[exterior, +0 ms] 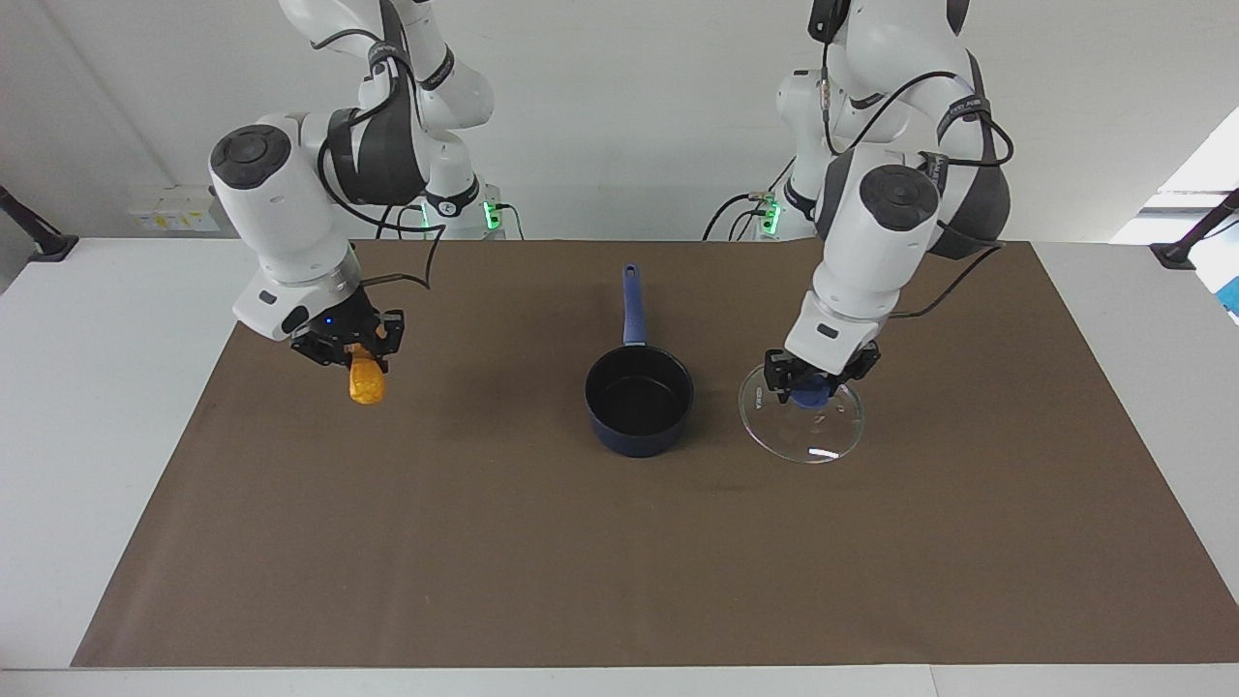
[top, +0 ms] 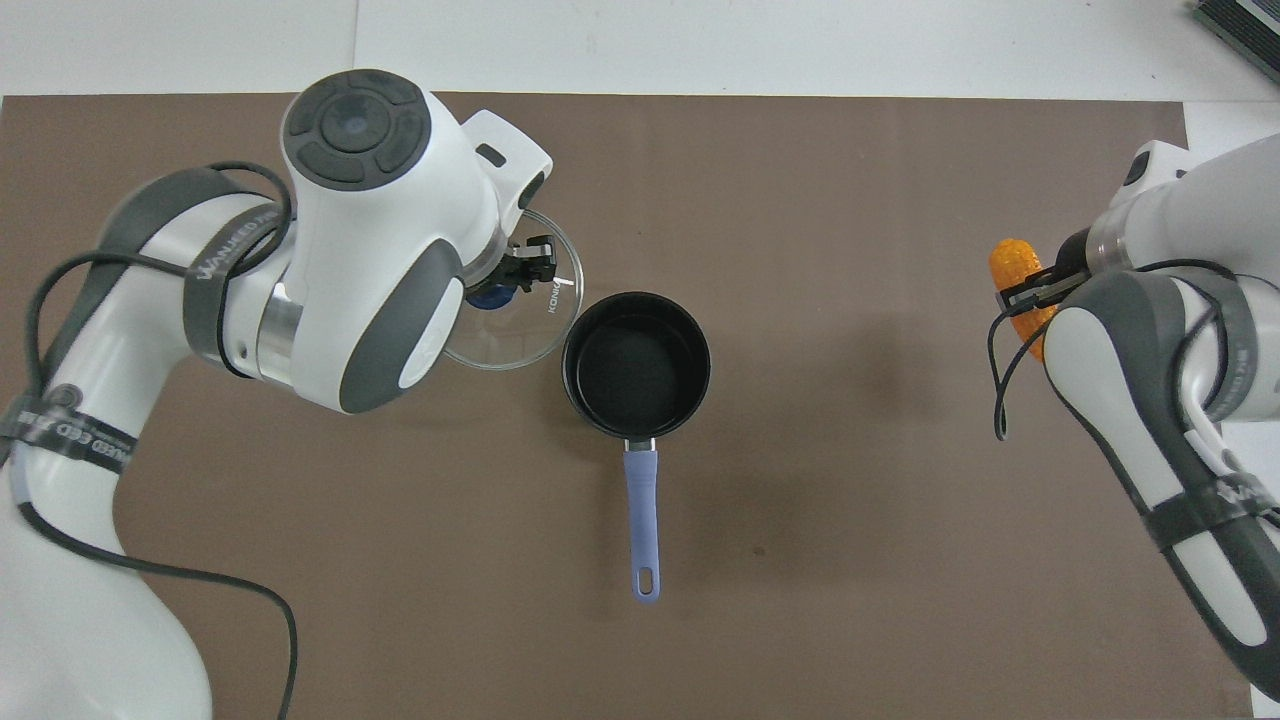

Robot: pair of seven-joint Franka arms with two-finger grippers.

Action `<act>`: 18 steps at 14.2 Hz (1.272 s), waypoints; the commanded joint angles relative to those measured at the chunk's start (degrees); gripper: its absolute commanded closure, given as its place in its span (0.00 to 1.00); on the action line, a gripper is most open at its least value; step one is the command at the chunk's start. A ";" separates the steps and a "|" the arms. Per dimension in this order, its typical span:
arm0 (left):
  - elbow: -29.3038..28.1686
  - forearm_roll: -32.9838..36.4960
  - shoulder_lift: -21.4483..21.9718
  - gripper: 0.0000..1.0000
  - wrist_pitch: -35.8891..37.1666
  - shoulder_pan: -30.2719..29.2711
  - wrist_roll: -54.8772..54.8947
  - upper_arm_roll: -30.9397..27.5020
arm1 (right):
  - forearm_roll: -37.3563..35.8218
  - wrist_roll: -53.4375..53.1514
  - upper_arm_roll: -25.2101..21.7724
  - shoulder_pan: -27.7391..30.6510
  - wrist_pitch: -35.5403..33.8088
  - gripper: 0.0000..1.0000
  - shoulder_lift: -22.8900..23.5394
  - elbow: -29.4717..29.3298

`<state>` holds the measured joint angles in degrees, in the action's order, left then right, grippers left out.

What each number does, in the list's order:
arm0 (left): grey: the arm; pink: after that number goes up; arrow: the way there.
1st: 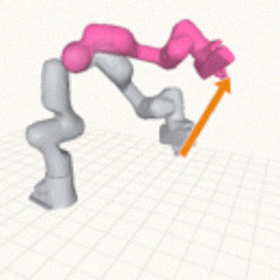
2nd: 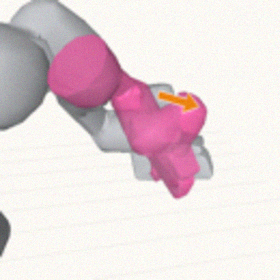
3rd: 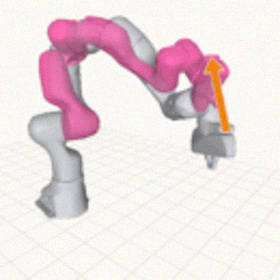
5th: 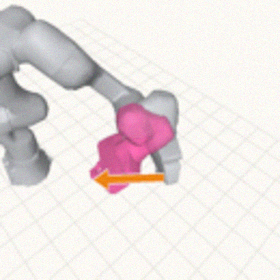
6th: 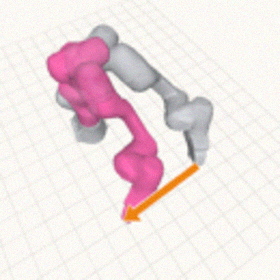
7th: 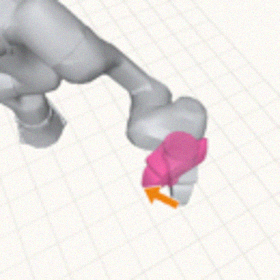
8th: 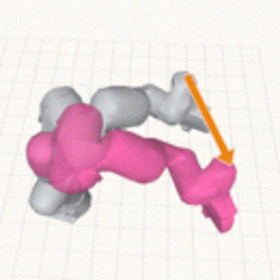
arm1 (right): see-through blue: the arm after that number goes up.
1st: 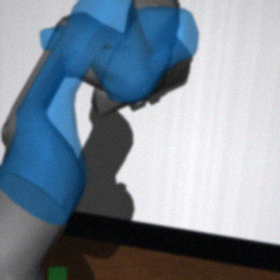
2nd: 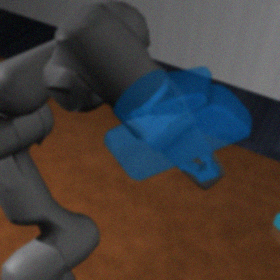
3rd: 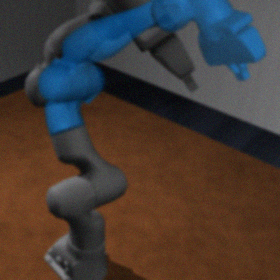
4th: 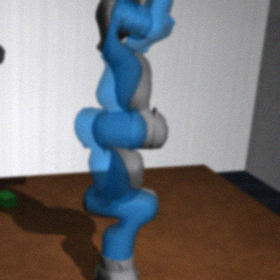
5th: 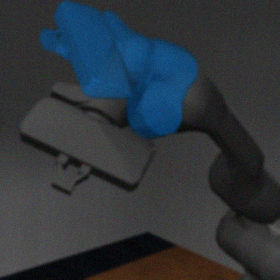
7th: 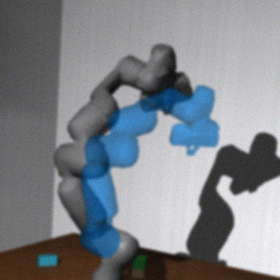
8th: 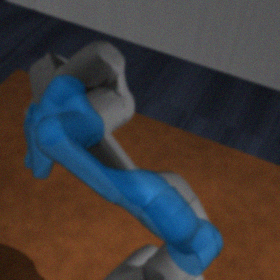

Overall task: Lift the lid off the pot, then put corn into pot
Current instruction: 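Lift the lid off with the left gripper while the right gripper lifts the corn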

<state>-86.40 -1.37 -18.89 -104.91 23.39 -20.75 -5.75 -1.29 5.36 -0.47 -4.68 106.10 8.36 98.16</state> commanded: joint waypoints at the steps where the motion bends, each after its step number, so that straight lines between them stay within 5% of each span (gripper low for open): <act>1: -5.97 0.58 5.00 1.00 -0.92 -4.22 5.96 0.65 | -0.12 -9.37 0.30 -4.18 -2.48 1.00 -0.01 -1.30; 8: -26.78 0.93 16.94 1.00 -11.72 -11.60 16.52 0.56 | 0.94 -26.61 2.50 -15.09 -2.04 1.00 1.39 -2.09; 12: -38.29 0.93 23.10 1.00 -16.28 -16.09 21.27 0.56 | 4.02 -32.15 3.11 -19.03 -1.25 1.00 8.22 -9.80; 18: -51.30 0.93 24.95 1.00 -27.87 -21.71 28.12 0.56 | 3.84 -37.44 3.11 -23.97 7.00 1.00 15.71 -14.22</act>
<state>-131.13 -1.16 2.76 -127.20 3.75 5.25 -5.82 1.86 -31.39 2.51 -28.44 111.55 21.65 86.07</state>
